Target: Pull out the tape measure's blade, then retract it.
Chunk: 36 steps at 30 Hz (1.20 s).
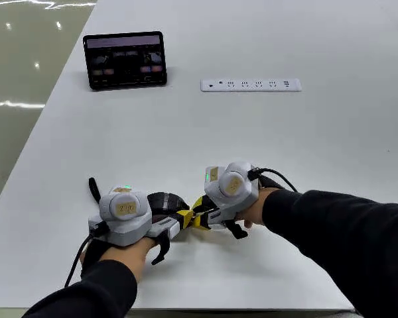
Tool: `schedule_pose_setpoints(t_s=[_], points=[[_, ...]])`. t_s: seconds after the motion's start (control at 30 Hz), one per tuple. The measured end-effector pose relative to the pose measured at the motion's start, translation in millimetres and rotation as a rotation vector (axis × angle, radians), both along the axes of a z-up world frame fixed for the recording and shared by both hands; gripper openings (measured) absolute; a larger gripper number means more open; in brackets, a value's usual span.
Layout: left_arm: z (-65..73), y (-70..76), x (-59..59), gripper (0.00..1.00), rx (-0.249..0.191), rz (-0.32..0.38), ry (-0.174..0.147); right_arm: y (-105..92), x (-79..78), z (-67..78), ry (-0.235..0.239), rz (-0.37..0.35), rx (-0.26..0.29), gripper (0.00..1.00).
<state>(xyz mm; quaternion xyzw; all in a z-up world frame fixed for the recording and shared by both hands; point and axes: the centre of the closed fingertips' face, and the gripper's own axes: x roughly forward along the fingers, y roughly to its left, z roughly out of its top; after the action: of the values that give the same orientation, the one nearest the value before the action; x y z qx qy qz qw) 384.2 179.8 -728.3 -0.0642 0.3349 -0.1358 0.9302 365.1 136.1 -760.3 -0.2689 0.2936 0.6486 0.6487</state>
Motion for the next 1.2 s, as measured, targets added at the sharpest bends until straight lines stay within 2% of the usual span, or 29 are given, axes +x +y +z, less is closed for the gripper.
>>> schedule_pose_setpoints(t_s=[0.37, 0.4, 0.47, 0.6, 0.63, 0.7, 0.73, 0.8, 0.9, 0.93, 0.97, 1.0, 1.03, 1.07, 1.1, 1.13, 1.17, 1.2], points=[[0.3, -0.8, -0.9, 0.58, -0.002, -0.001, 0.003, 0.4, -0.8, 0.0, -0.002, -0.003, -0.006, 0.12], [0.3, -0.9, -0.6, 0.59, -0.003, 0.000, 0.006, 0.4, -0.8, 0.0, -0.003, 0.000, -0.006, 0.12], [0.1, -1.3, -0.5, 0.59, 0.000, -0.009, 0.031, 1.1, -1.8, 0.0, -0.025, 0.025, -0.007, 0.12], [1.5, -0.8, -1.9, 0.60, 0.005, -0.027, 0.033, 1.4, -2.9, 0.1, -0.031, 0.029, -0.017, 0.13], [2.7, -0.6, -2.0, 0.60, 0.019, -0.046, 0.026, 0.9, -1.8, 0.1, -0.035, 0.022, -0.020, 0.13], [5.4, 1.9, -2.1, 0.62, 0.042, -0.055, 0.037, -0.9, 0.3, 0.7, -0.032, -0.002, -0.023, 0.18], [8.0, 3.4, -1.4, 0.63, 0.036, -0.055, 0.036, -2.1, 1.0, 2.1, -0.031, -0.013, -0.021, 0.21], [15.9, 7.0, 1.2, 0.66, 0.004, -0.051, 0.019, -6.0, 3.0, 7.5, -0.054, -0.019, -0.009, 0.27], [23.9, 11.2, 0.2, 0.82, -0.035, -0.071, 0.008, -14.2, 4.5, 18.7, -0.044, -0.049, 0.015, 0.32], [33.9, 20.2, 7.4, 0.86, 0.001, -0.071, -0.080, -18.9, 5.8, 24.4, -0.049, -0.062, 0.032, 0.34], [36.9, 26.5, 7.4, 0.89, 0.023, -0.069, -0.095, -23.0, 6.8, 28.1, -0.050, -0.075, 0.040, 0.37], [34.9, 26.4, 2.6, 0.90, -0.008, -0.079, -0.052, -28.2, 7.7, 30.6, -0.044, -0.095, 0.040, 0.39], [37.1, 22.6, -7.6, 0.90, -0.059, -0.097, 0.000, -35.1, 8.5, 37.1, -0.030, -0.137, 0.048, 0.42], [37.9, 24.1, -8.1, 0.90, -0.068, -0.096, 0.002, -37.2, 8.6, 40.1, -0.028, -0.151, 0.054, 0.45], [40.6, 31.3, -9.5, 0.91, -0.042, -0.116, -0.006, -46.8, 9.2, 49.8, -0.032, -0.176, 0.069, 0.48], [44.3, 33.6, -8.8, 0.92, -0.002, -0.164, -0.047, -52.2, 9.0, 54.5, -0.039, -0.181, 0.075, 0.50], [48.8, 35.3, -6.7, 0.93, 0.009, -0.178, -0.085, -57.1, 9.6, 59.2, -0.049, -0.192, 0.086, 0.52], [49.2, 32.3, -13.2, 0.94, -0.019, -0.216, -0.057, -66.2, 9.8, 64.5, -0.058, -0.205, 0.098, 0.52]])
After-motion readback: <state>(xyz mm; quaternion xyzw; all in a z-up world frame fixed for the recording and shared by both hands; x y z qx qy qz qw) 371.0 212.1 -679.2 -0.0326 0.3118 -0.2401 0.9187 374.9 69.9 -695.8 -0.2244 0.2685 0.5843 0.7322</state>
